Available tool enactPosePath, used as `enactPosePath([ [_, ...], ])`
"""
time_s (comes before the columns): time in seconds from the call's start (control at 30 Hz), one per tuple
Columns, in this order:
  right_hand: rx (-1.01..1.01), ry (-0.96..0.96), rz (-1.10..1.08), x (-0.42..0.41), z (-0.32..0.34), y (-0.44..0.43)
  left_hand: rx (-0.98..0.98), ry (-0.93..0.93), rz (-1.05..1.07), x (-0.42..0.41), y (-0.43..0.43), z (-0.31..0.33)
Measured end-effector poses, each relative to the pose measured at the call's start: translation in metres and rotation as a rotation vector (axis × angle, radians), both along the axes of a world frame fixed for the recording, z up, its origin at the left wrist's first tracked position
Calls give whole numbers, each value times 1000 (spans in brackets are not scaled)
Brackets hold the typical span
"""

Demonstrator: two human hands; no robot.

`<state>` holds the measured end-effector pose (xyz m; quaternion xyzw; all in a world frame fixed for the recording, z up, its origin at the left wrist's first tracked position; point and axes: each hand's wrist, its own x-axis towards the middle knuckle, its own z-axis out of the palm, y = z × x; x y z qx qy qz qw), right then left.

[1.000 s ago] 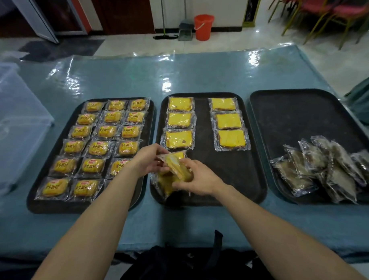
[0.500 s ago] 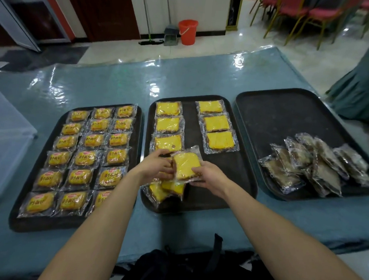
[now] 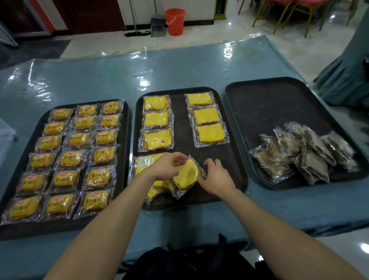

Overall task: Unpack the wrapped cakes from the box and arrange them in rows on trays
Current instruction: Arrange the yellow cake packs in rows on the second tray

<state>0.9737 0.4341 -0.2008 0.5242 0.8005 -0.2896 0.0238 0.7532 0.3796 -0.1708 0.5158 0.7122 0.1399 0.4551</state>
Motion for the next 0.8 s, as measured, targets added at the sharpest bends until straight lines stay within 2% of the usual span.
enactPosePath([
  [0.07,-52,-2,113,9,-1,2,57,211,-114,13,2,-3],
  [0.17,-42,-3,198,10,-10,3,69,709,-291,21,-3,-4],
  [0.23,-12,-8,177,4,-15,5,0,858,-350,25,-10,-8],
  [0.3,4,-2,181,3,-16,6,12,872,-380,31,-16,-11],
  [0.47,35,-18,98,34,-12,18,166,755,-381,64,2,-10],
  [0.57,23,-33,52,61,-5,31,247,741,-297,87,14,-12],
  [0.8,5,-84,219,64,-9,26,62,644,22,80,-19,-26],
])
